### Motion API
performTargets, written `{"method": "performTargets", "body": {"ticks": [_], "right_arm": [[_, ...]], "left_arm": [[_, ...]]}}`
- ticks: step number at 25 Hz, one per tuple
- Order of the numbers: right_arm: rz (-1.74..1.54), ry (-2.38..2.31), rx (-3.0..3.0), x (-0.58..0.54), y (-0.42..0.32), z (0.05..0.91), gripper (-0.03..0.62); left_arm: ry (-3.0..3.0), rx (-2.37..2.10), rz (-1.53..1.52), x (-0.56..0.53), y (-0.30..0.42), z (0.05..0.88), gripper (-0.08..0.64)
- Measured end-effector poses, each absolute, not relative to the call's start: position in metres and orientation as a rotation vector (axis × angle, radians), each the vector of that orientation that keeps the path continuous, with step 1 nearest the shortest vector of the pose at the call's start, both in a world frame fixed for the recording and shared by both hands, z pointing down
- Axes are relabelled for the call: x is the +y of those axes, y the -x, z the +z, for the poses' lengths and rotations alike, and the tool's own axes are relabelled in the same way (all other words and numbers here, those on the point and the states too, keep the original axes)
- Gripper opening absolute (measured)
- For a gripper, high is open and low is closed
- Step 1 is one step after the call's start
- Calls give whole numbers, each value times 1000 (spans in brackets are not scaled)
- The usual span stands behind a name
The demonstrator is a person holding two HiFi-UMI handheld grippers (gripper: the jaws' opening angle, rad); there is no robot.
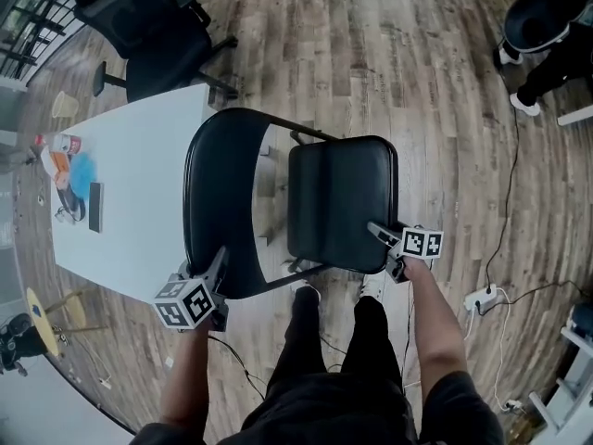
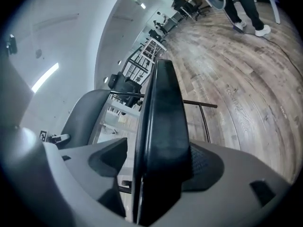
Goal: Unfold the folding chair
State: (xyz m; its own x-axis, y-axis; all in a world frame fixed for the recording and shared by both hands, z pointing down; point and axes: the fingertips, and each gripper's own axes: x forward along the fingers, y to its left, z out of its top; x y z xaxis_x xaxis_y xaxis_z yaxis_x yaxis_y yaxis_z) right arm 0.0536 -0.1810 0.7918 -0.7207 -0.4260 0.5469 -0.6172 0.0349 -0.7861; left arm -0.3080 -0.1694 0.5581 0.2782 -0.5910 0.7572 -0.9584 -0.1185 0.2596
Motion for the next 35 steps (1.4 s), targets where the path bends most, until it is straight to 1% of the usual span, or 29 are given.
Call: {"method": "performTargets", "body": {"ticks": [3,8,13,20,29,35], "right_arm": [[1837,-1072,-2138,-179,-87,817,354],[1841,-950,-2186,-173,-124,861,356],[1895,-931,-2205,-173,-168,918,356],[1994,-925,-2168,-172,-207,964,354],[2123,-917,-2201,-170,-224,989,354],[2140,-854,-2283,-171,-231,991,354]], "left_arm": [[-1810,-1397,627,-169,286,569,141],[-1771,-1396,602,-169,265,594,141],[-1767,-1392,575,-169,243,625,141],[-1761,-1374,559,-169,214,654,143],[-1769,-1389,636,-171,173,653,141],[-1770,-1405,646,-169,163,654,141]]}}
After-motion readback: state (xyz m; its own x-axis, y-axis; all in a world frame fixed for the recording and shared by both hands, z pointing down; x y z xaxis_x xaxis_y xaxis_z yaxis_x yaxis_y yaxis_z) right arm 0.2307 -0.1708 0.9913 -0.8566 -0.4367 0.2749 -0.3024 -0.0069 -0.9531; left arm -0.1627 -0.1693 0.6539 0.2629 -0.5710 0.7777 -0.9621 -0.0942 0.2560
